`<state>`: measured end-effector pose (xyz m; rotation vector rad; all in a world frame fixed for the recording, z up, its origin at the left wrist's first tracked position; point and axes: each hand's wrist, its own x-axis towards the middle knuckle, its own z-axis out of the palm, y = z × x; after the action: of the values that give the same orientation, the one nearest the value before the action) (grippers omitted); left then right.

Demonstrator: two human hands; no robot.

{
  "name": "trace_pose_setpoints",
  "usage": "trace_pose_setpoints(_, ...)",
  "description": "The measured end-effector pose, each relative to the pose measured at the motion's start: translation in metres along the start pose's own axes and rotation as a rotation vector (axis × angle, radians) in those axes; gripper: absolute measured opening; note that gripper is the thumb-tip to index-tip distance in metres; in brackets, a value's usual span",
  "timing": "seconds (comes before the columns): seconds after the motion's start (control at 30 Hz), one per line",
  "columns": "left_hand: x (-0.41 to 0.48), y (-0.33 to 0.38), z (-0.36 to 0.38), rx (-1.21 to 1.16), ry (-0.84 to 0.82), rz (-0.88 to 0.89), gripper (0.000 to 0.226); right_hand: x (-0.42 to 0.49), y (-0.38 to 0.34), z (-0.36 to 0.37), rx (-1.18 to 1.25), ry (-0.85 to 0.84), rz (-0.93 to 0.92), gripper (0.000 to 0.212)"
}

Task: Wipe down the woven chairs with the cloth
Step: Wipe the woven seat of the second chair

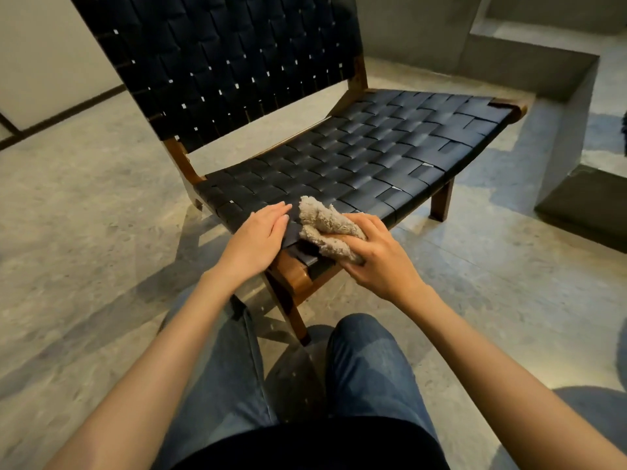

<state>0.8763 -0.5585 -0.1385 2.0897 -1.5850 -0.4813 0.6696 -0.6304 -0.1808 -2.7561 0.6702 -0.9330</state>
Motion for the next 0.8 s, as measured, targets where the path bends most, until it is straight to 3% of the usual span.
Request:
trace_pose_setpoints(0.2, 0.037, 0.024, 0.02, -0.008, -0.083, 0.075, 0.042, 0.008, 0.043, 0.005, -0.092, 0.24, 0.406, 0.027)
trace_pose_setpoints(0.43, 0.107, 0.079, 0.064, 0.02, -0.274, 0.197, 0.049, 0.034, 0.129, -0.005, -0.043, 0.456, 0.918, 0.047)
trace_pose_setpoints(0.6, 0.166, 0.123, 0.11, 0.152, -0.368, 0.256, 0.05, 0.048, 0.203, -0.024, 0.003, 0.577, 1.043, 0.045)
trace_pose_setpoints(0.8, 0.217, 0.146, 0.147, 0.169, -0.277, 0.292, 0.05, 0.068, 0.292, -0.05, 0.036, 0.679, 1.128, 0.043)
